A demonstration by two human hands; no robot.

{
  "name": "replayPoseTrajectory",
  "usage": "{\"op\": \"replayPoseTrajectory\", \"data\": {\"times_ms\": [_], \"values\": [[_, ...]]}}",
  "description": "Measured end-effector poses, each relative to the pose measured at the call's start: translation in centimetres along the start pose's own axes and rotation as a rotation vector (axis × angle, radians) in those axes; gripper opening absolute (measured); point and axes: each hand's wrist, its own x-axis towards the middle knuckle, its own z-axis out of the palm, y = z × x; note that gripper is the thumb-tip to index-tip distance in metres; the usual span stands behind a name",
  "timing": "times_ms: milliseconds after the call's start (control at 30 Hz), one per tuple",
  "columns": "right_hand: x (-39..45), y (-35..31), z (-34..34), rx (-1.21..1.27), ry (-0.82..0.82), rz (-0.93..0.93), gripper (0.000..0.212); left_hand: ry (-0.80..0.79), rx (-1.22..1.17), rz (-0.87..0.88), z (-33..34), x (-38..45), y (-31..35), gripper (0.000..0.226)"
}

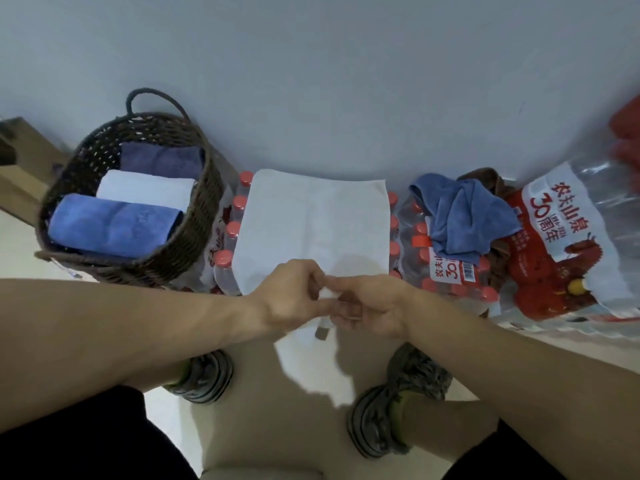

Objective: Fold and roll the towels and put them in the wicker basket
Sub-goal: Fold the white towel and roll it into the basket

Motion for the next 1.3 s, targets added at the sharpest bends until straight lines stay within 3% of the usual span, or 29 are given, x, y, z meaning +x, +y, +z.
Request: {"op": "replayPoseTrajectory", "data": {"times_ms": [133, 200, 267, 333, 400, 500, 567, 667, 733, 800, 833, 1000, 1133, 1300], "values": [[-0.8, 0.8, 0.7, 0.025, -0.027, -0.132, 0.031, -0.006, -0.141, 0.010, -0.7, 0.9, -0.5, 0.023], [-1.3, 1.3, 0.6, -0.068, 0.044, -0.220, 0.030, -0.004, -0.181, 0.022, -1.5, 1.3, -0.5, 0.017], [-1.7, 1.6, 0.3, -0.307, 0.234, -0.420, 0.029, -0.026, -0.175, 0.038, -2.2, 1.6, -0.2, 0.016], [-1.8, 1.7, -0.2, -0.657, 0.416, -0.740, 0.036, -0.076, -0.155, 0.070, -2.8, 1.8, 0.1, 0.009], [-2.0, 1.0, -0.1, -0.855, 0.373, -0.945, 0.042, -0.110, -0.150, 0.088, -3.2, 1.8, 0.3, 0.011], [-1.7, -0.2, -0.3, -0.809, 0.259, -0.890, 0.024, -0.072, -0.154, 0.071, -3.6, 2.0, 0.2, 0.016], [-1.2, -0.5, -0.7, -0.757, 0.302, -0.859, 0.009, -0.050, -0.231, 0.024, -3.5, 2.0, 0.3, 0.018], [-0.3, -0.5, -1.5, -0.710, 0.374, -0.856, 0.005, -0.179, -0.358, -0.050, -3.7, 1.7, 0.5, 0.034], [0.2, -0.6, -2.2, -0.666, 0.432, -0.861, 0.003, -0.288, -0.305, -0.074, -3.6, 1.6, 0.2, 0.031], [0.5, -0.9, -3.0, -0.601, 0.464, -0.852, 0.005, -0.328, -0.203, -0.087, -3.3, 1.6, -0.2, 0.013], [0.4, -1.0, -3.4, -0.567, 0.466, -0.842, 0.006, -0.316, -0.174, -0.099, -2.9, 1.5, -0.4, 0.005], [-0.4, -1.3, -3.1, -0.658, 0.369, -0.866, 0.007, -0.094, -0.250, -0.062, -1.1, 1.8, -0.7, 0.031], [-0.7, -1.1, -1.7, -0.745, 0.301, -0.845, 0.015, 0.030, -0.223, 0.044, -0.7, 2.2, -0.5, 0.035], [-0.4, -1.0, -2.2, -0.735, 0.313, -0.847, 0.018, 0.027, -0.172, -0.054, -1.1, 2.8, -0.9, 0.011]]}}
